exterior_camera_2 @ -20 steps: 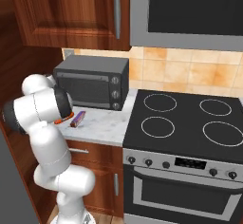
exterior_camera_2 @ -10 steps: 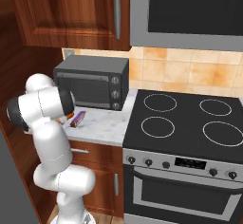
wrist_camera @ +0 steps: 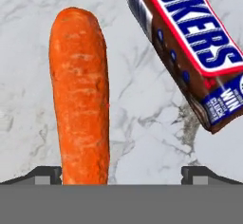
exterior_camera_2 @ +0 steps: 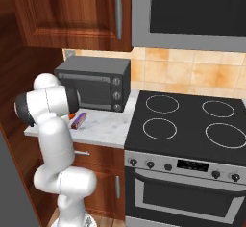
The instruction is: Place the carrot and lime inside the fridge drawer. Close the drawer after placing the vegetables.
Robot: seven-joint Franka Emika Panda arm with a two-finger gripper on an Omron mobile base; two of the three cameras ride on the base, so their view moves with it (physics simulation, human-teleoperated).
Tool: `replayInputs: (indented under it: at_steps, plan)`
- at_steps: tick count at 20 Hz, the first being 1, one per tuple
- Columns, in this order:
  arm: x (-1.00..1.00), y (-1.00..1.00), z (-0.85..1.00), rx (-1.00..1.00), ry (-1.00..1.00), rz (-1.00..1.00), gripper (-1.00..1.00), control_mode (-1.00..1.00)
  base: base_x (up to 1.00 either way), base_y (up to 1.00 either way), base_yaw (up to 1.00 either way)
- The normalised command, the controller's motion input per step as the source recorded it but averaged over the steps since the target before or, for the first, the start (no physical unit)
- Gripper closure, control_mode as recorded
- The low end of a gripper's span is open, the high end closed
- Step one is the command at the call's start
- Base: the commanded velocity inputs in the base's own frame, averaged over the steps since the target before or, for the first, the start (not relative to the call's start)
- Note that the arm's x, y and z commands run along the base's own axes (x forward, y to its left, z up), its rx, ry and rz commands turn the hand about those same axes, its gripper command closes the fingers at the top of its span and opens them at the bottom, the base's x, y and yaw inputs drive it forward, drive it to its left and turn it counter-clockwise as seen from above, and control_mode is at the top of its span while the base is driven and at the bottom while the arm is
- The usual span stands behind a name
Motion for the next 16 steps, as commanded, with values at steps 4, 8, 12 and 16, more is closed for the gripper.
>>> replayInputs:
  at_steps: [4,8,12,16]
  plan:
    - [0.25,0.09,-0.04,0.00,0.00,0.00,-1.00,-1.00,0.00,0.00,0.00]
    - [0.18,0.02,-0.14,0.00,0.00,0.00,-1.00,-1.00,0.00,0.00,0.00]
    - [0.10,0.00,-0.30,0.00,0.00,0.00,-1.00,-1.00,0.00,0.00,0.00]
    - [0.01,0.04,-0.48,0.00,0.00,0.00,1.00,-1.00,0.00,0.00,0.00]
